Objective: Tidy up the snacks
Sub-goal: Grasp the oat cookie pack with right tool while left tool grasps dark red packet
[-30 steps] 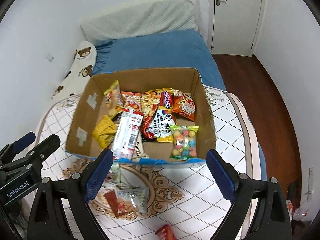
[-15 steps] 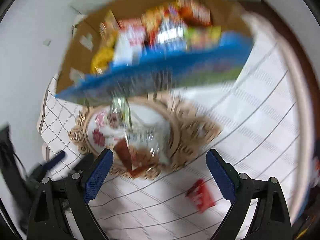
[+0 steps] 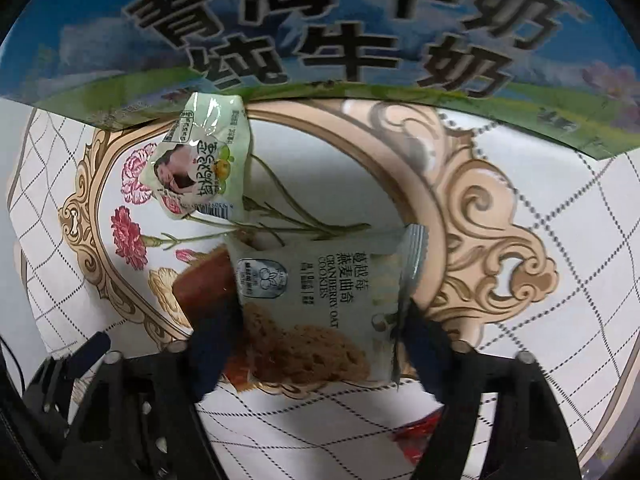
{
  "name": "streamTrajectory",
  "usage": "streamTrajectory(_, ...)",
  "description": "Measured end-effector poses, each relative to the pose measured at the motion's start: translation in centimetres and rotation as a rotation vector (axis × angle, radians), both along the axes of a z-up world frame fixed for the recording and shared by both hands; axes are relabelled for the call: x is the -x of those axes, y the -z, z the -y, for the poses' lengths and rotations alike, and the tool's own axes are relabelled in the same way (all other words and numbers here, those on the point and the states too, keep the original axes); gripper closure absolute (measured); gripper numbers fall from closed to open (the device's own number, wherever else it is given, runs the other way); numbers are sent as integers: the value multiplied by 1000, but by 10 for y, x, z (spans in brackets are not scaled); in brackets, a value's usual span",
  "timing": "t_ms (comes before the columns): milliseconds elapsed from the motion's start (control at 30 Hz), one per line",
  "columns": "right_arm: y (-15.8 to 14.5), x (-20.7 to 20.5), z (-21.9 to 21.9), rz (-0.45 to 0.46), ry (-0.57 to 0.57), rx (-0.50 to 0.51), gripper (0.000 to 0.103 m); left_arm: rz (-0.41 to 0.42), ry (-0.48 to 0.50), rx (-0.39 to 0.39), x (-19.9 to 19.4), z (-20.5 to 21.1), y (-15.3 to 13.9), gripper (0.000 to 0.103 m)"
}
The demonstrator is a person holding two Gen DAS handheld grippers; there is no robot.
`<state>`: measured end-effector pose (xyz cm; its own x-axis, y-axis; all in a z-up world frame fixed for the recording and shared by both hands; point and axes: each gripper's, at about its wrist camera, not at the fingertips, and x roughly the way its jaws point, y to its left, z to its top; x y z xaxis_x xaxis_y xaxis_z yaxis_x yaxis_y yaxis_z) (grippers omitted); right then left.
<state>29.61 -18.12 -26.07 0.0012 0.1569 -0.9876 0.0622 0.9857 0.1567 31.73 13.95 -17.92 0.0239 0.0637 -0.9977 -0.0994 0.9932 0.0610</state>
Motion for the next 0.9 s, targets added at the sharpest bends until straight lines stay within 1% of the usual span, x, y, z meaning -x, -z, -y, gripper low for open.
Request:
streamTrajectory(67, -4, 7, 15, 4, 13, 14, 33, -8, -10, 40, -5, 4, 2, 12)
streamTrajectory(133, -7, 13, 33, 8, 36, 18, 33, -24, -18, 94, -13, 18, 1, 12)
streamTrajectory(233, -7, 23, 66, 13, 89, 54, 33, -56, -37, 175, -22, 39, 8, 12)
streamTrajectory(300, -3, 27, 81, 8, 119, 57, 33, -73, -43, 196, -29, 55, 15, 12)
streamTrajectory(367, 2, 33, 94, -1, 153, 25, 30, -87, -44, 169, -35, 70, 26, 12)
streamTrajectory(400, 5, 35, 96, -8, 156, 8, 28, -83, -36, 146, -37, 77, 30, 12)
streamTrajectory(433, 6, 38, 98, -14, 157, -17, 24, -73, -15, 116, -36, 83, 33, 13)
streamTrajectory(467, 5, 40, 99, -11, 159, -39, 22, -62, 3, 103, -36, 86, 34, 15)
streamTrajectory(500, 2, 43, 99, 0, 156, -52, 16, -49, 24, 90, -34, 88, 34, 22)
streamTrajectory(533, 0, 45, 100, 12, 150, -49, 10, -33, 70, 67, -28, 90, 32, 32)
streamTrajectory(567, -4, 48, 102, 26, 145, -42, 9, -27, 104, 52, -24, 93, 31, 38)
streamTrajectory(600, -7, 49, 104, 37, 140, -34, 9, -19, 159, 28, -19, 94, 29, 45)
streamTrajectory(633, -9, 48, 105, 40, 138, -31, 9, -16, 195, 12, -14, 93, 27, 45)
streamTrajectory(700, -15, 41, 108, 43, 139, -32, 9, -16, 220, -10, -9, 87, 25, 45)
streamTrajectory(767, -15, 39, 113, 41, 140, -21, 9, -32, 229, 18, -7, 81, 28, 44)
streamTrajectory(800, -13, 38, 115, 37, 146, -24, 9, -39, 216, 35, -6, 78, 29, 40)
streamTrajectory(900, -3, 36, 113, 9, 147, -40, 9, -50, 131, 100, -14, 66, 31, 34)
